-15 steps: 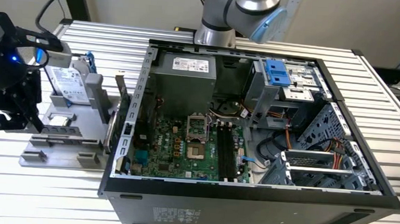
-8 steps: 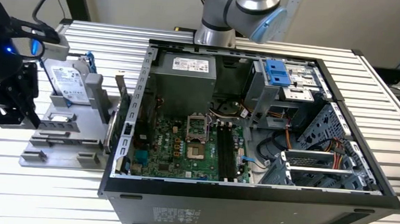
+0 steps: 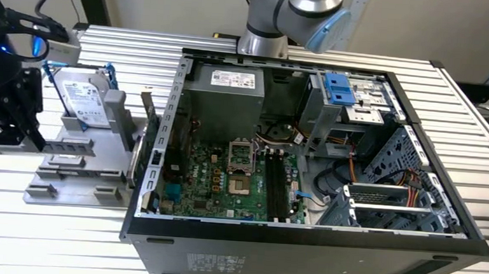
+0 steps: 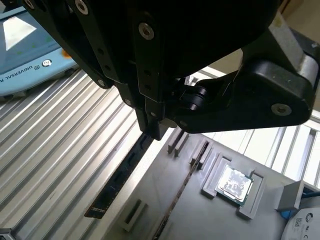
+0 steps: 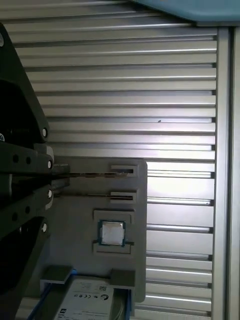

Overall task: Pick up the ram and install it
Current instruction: 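Pick up the ram and move it above insertion slot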

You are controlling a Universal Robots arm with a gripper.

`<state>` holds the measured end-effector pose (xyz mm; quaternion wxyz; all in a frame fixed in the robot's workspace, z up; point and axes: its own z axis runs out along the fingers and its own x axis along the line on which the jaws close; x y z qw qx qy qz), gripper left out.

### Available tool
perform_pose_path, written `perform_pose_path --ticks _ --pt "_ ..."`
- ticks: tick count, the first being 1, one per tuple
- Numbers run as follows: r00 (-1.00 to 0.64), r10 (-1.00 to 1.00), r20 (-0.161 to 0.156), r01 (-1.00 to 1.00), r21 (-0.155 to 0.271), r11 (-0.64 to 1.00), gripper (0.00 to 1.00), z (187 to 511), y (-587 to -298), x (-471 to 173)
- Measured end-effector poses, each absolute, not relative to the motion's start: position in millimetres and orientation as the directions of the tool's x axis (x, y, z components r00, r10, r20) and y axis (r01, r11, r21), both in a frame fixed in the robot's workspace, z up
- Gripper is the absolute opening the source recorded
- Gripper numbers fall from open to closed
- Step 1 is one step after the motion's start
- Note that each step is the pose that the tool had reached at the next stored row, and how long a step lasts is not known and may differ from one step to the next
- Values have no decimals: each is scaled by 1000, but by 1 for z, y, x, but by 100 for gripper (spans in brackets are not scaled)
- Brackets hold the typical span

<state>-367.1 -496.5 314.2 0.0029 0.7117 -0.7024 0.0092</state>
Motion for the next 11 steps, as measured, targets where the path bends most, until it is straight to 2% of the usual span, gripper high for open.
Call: perform_pose_path --ticks 11 --pt "13 -1000 17 -1000 -9 -13 0 327 -496 -367"
